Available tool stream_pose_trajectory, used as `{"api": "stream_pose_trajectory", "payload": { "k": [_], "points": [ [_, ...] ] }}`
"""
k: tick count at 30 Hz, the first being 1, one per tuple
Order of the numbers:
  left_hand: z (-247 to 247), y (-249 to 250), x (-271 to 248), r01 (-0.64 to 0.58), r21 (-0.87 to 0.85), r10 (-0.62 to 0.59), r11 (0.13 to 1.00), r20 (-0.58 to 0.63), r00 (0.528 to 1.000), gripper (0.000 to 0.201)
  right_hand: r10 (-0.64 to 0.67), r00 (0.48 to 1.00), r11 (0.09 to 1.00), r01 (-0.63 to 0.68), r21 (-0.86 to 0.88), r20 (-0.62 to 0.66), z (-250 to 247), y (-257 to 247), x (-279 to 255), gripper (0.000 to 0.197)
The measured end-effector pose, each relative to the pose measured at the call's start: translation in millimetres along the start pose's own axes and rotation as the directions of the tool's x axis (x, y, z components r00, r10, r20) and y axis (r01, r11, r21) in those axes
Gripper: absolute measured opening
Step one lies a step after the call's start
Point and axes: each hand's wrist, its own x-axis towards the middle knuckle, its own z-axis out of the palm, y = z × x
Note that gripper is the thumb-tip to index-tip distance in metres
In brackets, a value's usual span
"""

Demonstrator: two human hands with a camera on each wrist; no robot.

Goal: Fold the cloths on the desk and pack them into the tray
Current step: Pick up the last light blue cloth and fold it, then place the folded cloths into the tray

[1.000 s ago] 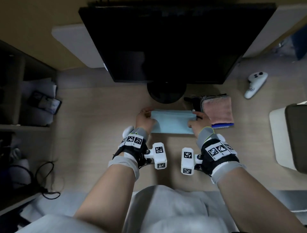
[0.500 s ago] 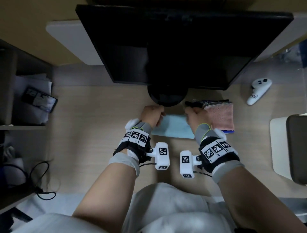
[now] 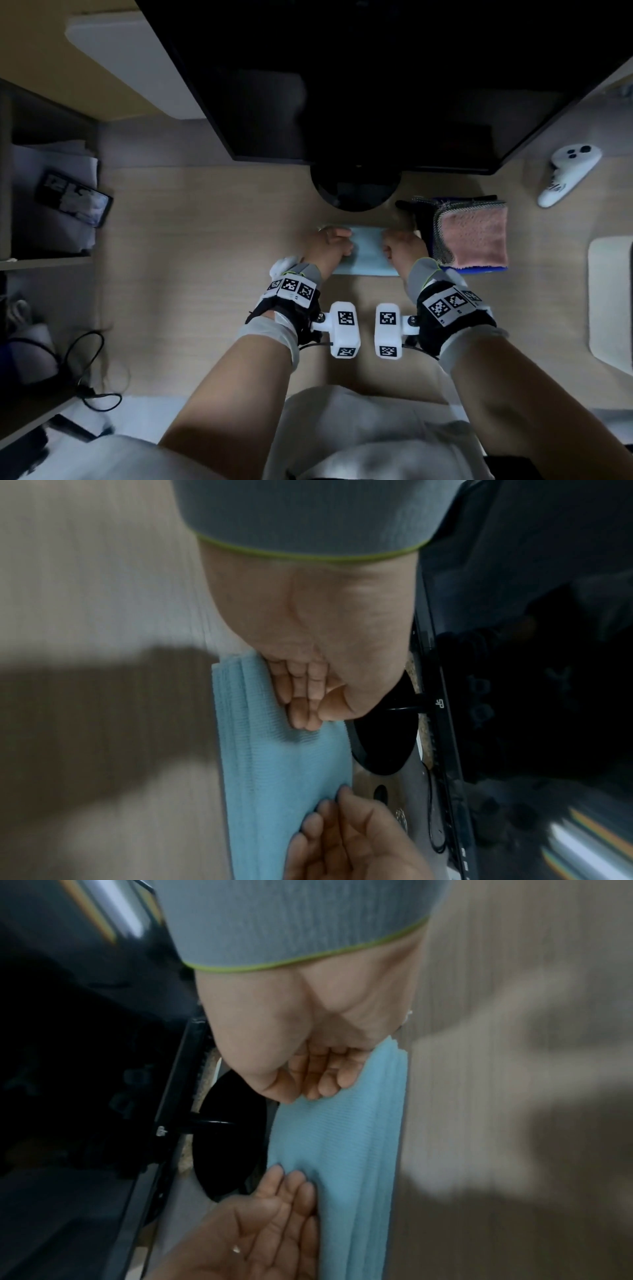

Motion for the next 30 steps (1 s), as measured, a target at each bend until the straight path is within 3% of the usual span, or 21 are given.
{"api": "stream_pose_trajectory", "payload": {
  "k": [4,6,10,14,17,20,26,30],
  "points": [
    [-0.2,5.1,-0.1,-0.003,0.004,0.003,1.000,0.032,0.999,0.027,-0.065,0.998,0.998,0.065,-0.005,0.020,2.8,-5.1,-9.3,0.011],
    [-1.1,9.7,-3.9,-0.007,-0.019,0.007,1.000,0.012,1.000,0.025,-0.076,0.994,0.997,0.077,-0.021,0.073,0.8,-11.0,-20.5,0.026],
    [3.9,18.4,-6.2,-0.011,-0.013,0.009,1.000,-0.103,0.995,0.007,-0.129,0.985,0.991,0.123,0.055,0.115,-16.8,-24.7,-42.8,0.038],
    [19.3,23.6,-11.8,-0.014,0.071,0.037,0.997,-0.333,0.942,0.025,-0.182,0.979,0.974,0.167,0.152,0.087,-50.1,-30.0,-56.6,0.031],
    [40.4,34.4,-23.8,-0.102,0.044,0.111,0.994,-0.376,0.920,0.024,-0.195,0.979,0.959,0.177,0.222,0.062,-76.4,-31.0,-66.1,0.026],
    [74.8,48.2,-37.8,-0.164,0.007,0.154,0.987,-0.372,0.915,0.018,-0.204,0.979,0.941,0.192,0.277,0.015,-111.9,-29.3,-68.7,0.024],
    [197.5,54.6,-63.5,-0.198,-0.023,0.181,0.980,-0.314,0.932,0.013,-0.288,0.951,0.904,0.308,0.297,-0.111,-241.8,1.1,-59.3,0.027],
    [289.3,54.0,-80.4,-0.145,-0.132,0.125,0.981,-0.145,0.981,0.019,-0.275,0.925,0.905,0.341,0.255,-0.261,-329.9,34.7,-44.3,0.023]
  ]
}}
